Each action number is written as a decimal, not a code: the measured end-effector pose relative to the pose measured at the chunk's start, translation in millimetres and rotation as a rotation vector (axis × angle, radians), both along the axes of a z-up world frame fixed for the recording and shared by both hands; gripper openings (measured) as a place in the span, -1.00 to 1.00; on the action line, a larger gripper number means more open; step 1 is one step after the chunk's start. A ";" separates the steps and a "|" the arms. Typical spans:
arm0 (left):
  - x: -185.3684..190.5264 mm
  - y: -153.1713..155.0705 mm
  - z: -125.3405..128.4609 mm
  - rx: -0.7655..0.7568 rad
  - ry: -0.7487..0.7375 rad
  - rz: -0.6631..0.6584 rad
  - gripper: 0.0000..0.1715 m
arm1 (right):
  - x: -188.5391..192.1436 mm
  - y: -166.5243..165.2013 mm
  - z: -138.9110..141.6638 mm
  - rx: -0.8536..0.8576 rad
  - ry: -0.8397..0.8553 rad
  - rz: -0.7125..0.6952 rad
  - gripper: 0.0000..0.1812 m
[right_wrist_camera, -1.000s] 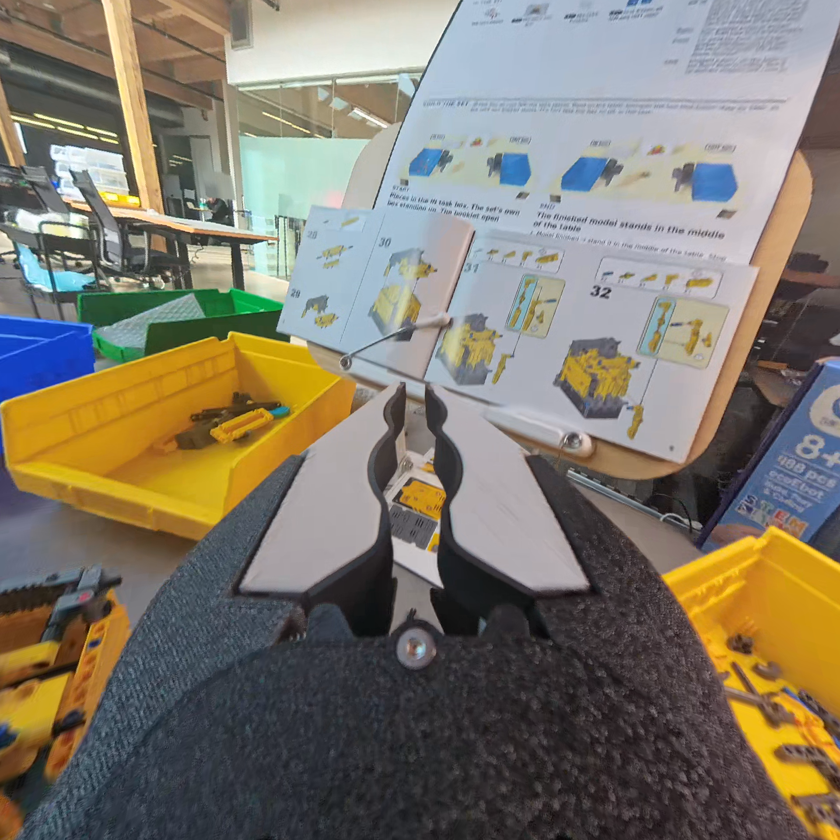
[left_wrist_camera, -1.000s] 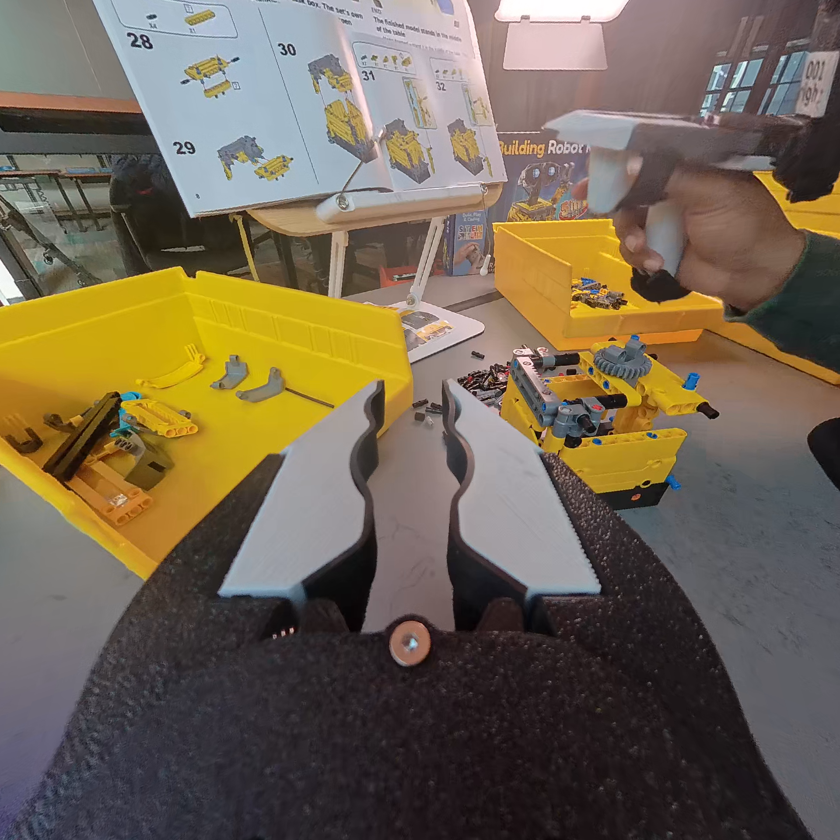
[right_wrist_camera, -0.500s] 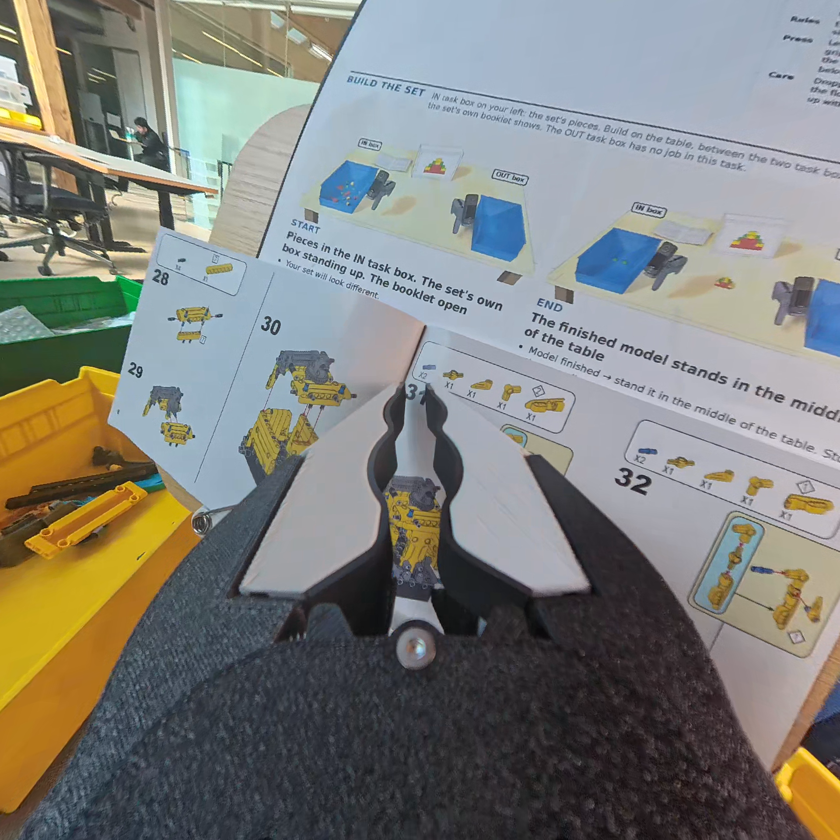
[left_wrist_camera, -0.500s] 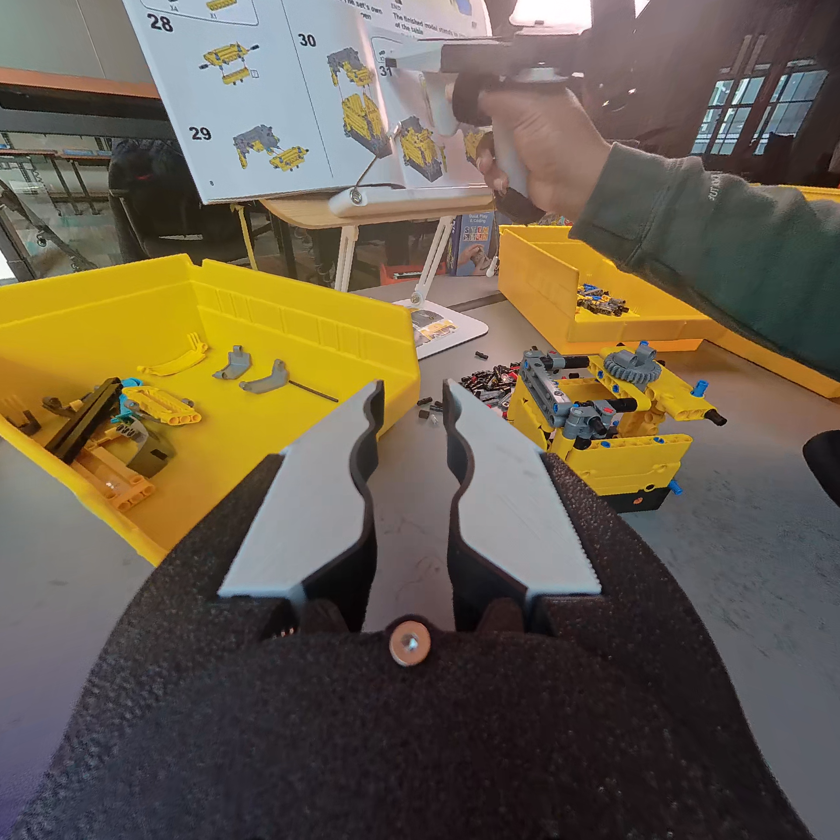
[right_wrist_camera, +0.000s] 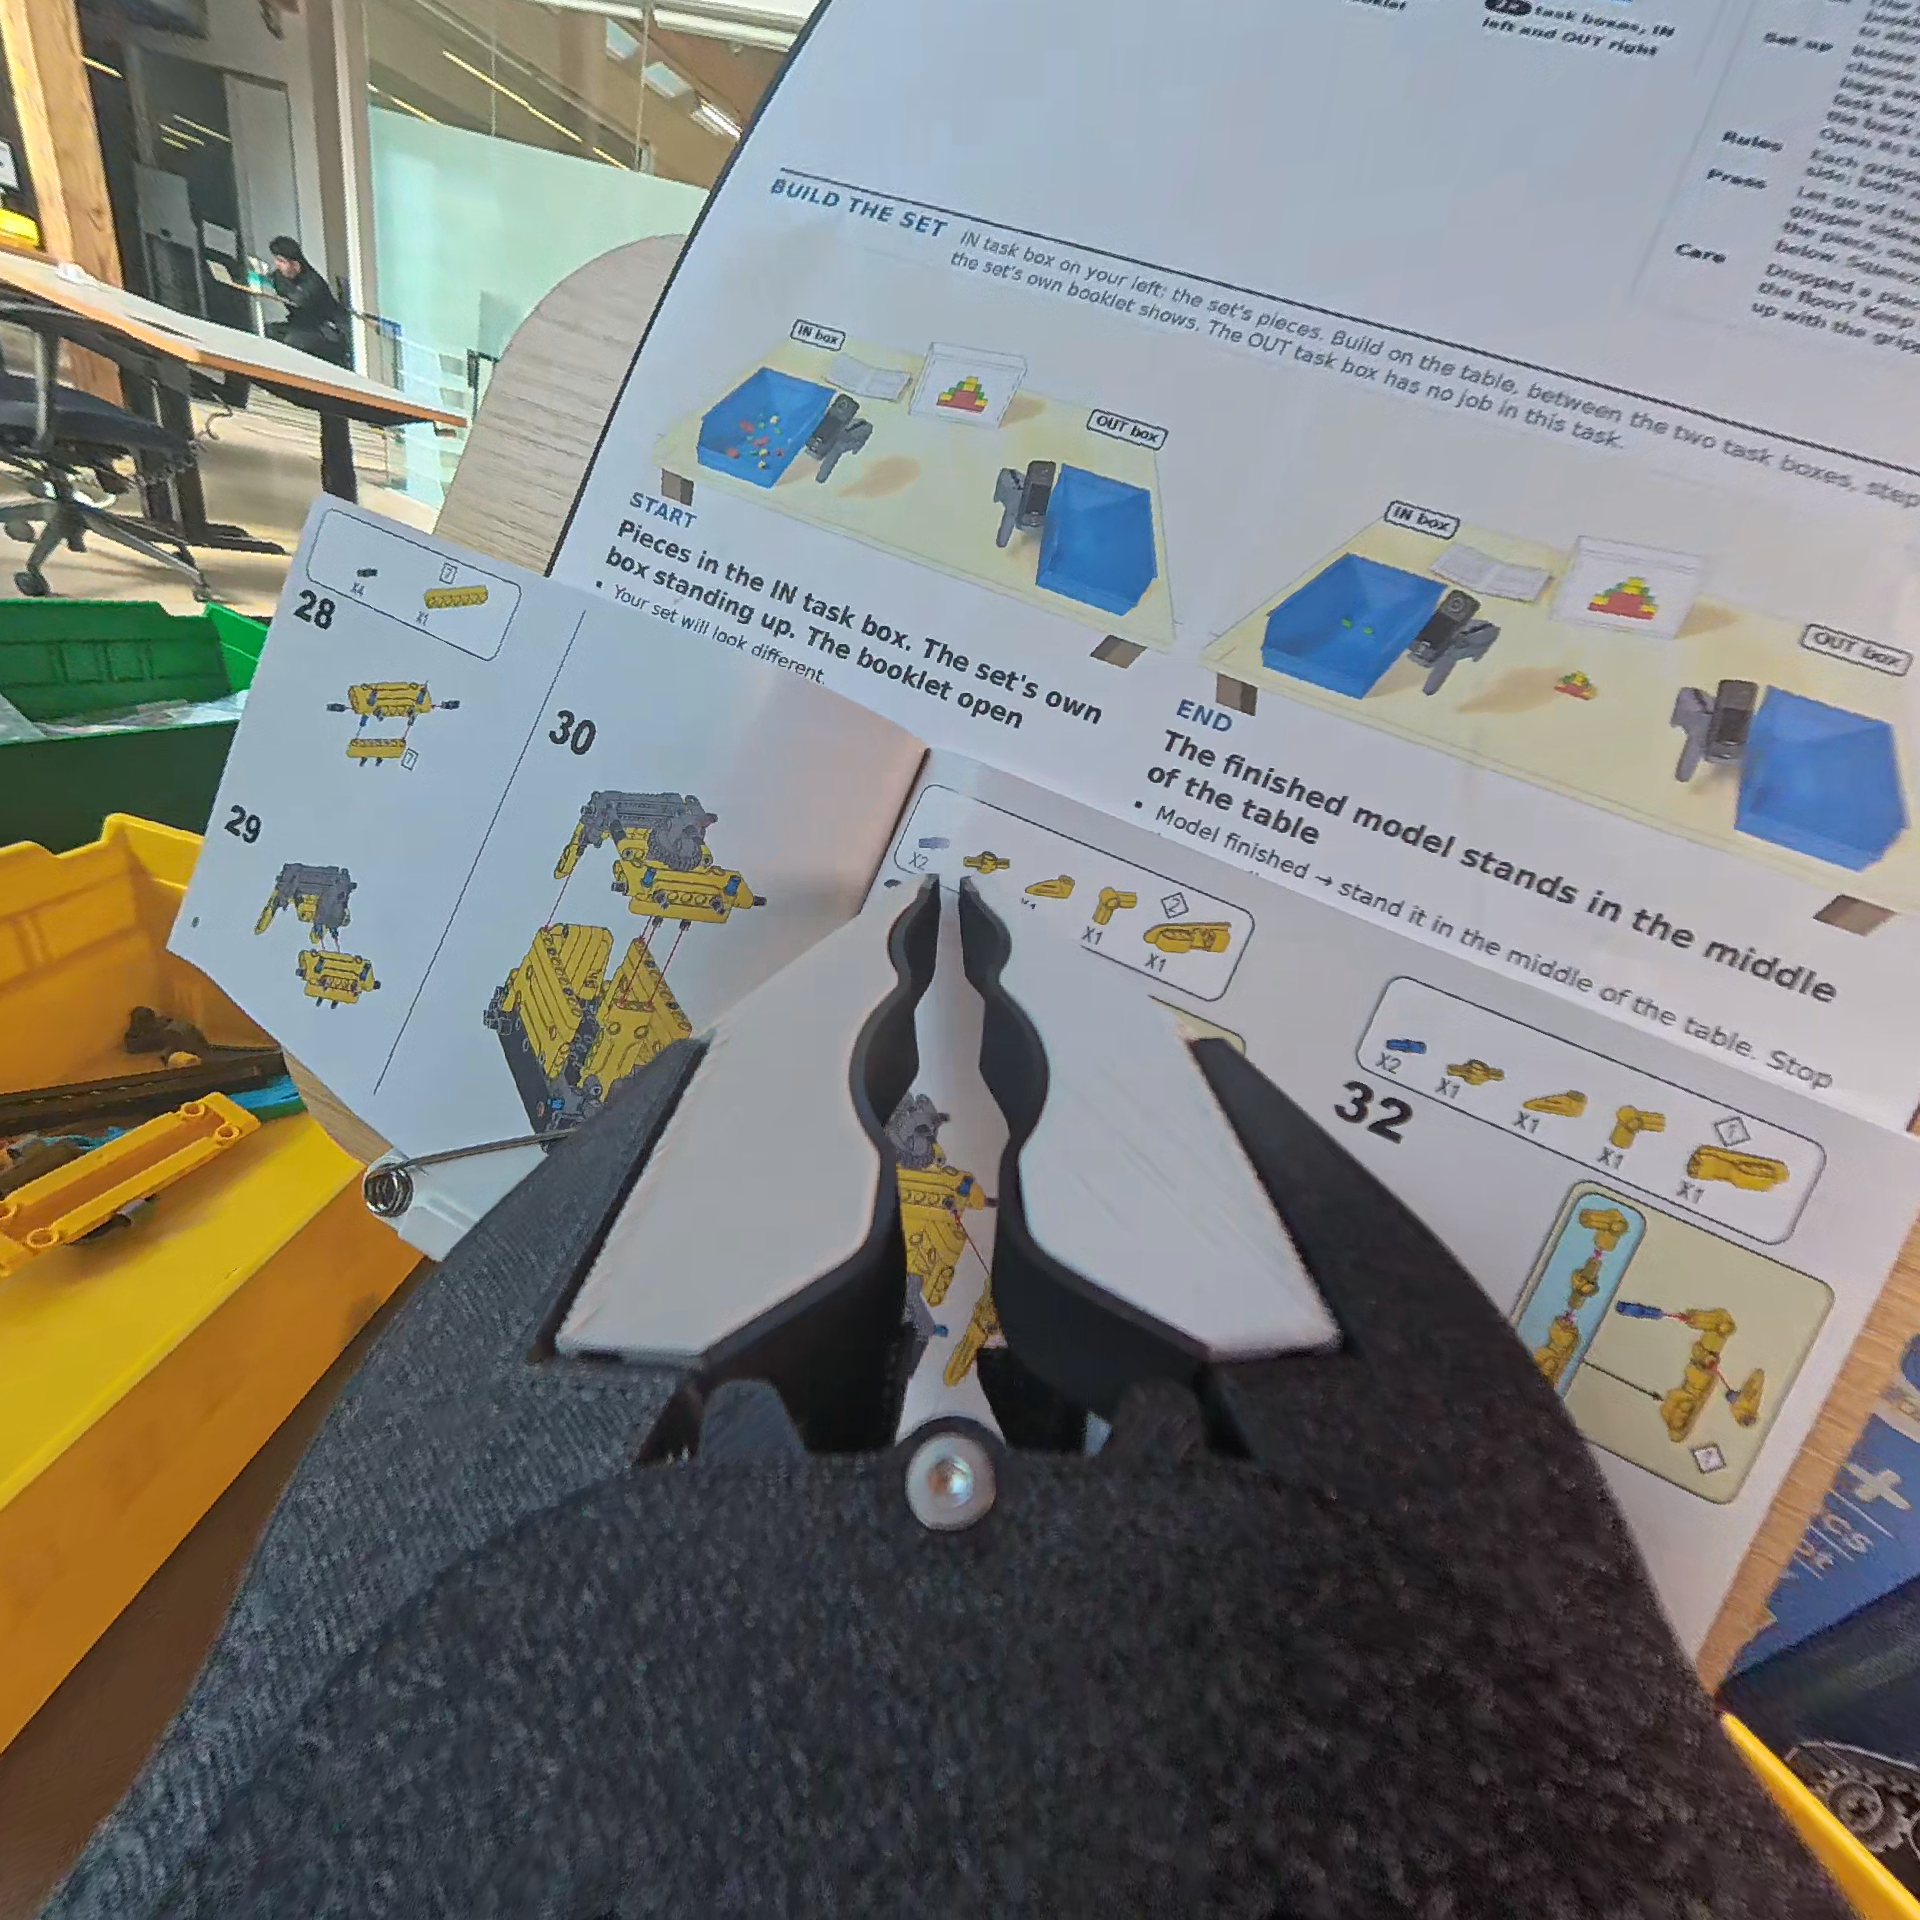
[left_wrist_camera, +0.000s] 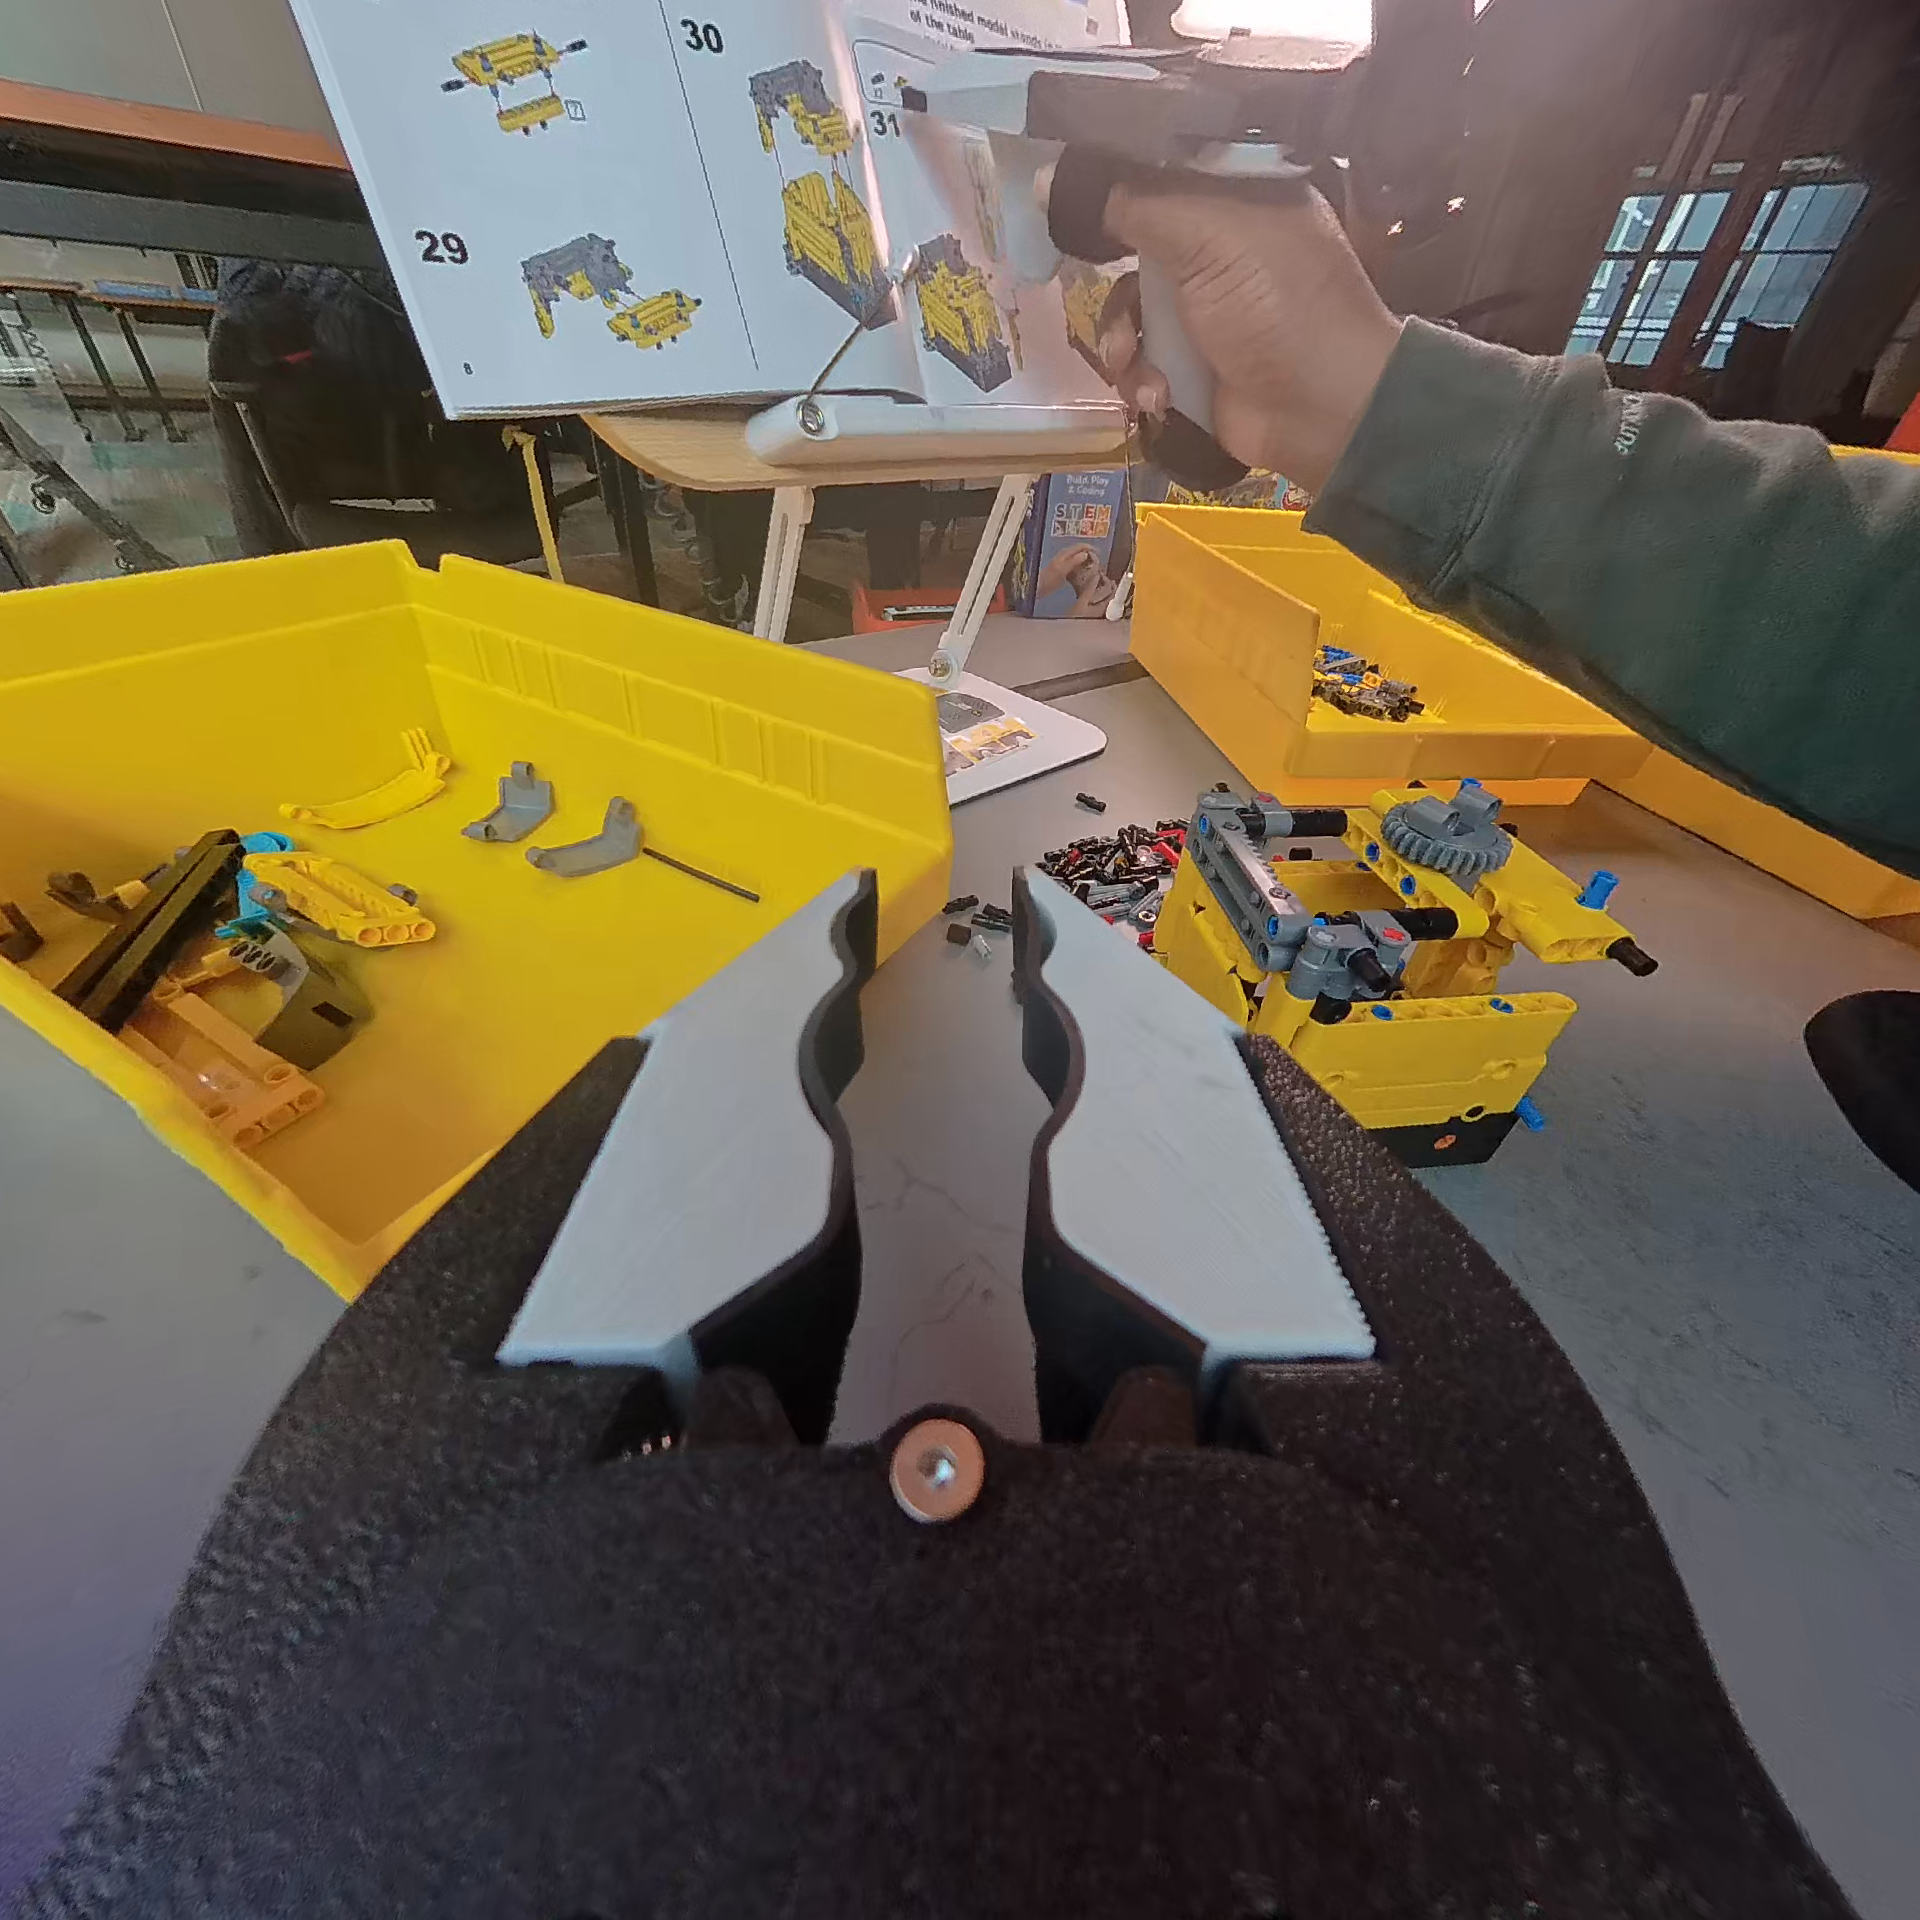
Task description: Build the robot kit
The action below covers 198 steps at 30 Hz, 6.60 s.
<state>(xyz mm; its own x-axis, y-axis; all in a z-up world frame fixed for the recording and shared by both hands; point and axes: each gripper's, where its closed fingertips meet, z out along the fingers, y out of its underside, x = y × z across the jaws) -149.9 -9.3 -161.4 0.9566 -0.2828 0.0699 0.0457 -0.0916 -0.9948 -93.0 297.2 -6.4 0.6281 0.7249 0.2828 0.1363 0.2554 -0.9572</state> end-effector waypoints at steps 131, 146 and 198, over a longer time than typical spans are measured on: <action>13.4 12.7 -35.7 -0.149 0.220 0.068 -0.75 | 459.3 -147.5 -263.5 -0.546 -1.372 0.502 -0.88; 16.6 11.7 -34.7 -0.139 0.224 0.049 -0.75 | 445.5 -157.3 -206.0 -0.507 -1.211 0.460 -0.88; 116.1 -97.3 -49.3 -0.378 0.274 -0.511 -0.38 | 150.1 -340.2 -256.1 -0.401 -1.039 0.732 -0.76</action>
<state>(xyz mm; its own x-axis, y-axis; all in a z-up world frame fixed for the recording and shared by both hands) -33.8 -106.6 -210.6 0.7071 -0.7066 0.0272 -0.3440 -0.3773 -0.8598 57.1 -43.0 -262.4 -0.3154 0.9457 0.0792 0.7971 0.3093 -0.5187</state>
